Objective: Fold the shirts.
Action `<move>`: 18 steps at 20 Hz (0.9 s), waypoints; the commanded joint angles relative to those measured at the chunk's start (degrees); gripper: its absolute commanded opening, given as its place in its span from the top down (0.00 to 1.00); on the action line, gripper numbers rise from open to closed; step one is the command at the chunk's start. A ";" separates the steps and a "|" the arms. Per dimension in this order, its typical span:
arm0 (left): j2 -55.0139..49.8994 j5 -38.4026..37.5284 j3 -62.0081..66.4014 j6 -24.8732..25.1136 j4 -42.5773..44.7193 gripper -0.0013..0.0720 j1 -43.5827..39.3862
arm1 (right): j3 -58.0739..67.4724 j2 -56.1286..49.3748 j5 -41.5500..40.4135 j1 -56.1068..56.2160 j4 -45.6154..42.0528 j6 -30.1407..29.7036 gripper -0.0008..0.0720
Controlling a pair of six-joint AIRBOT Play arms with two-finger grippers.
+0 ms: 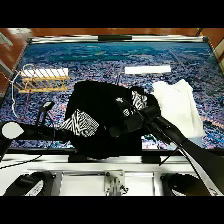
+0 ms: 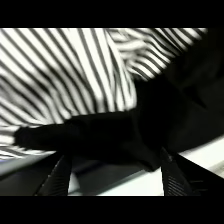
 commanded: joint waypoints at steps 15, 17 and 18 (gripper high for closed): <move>5.86 -11.52 10.43 -2.82 -6.49 0.18 10.36 | 25.62 -0.92 -18.14 0.04 -0.98 2.10 0.24; 5.81 -7.48 4.87 -3.87 -8.33 0.18 2.93 | 25.59 -2.54 -17.16 0.02 0.39 1.79 0.24; 5.79 -3.50 1.29 -5.18 -8.35 0.18 -1.20 | 25.59 -3.82 -17.35 0.02 0.09 1.07 0.24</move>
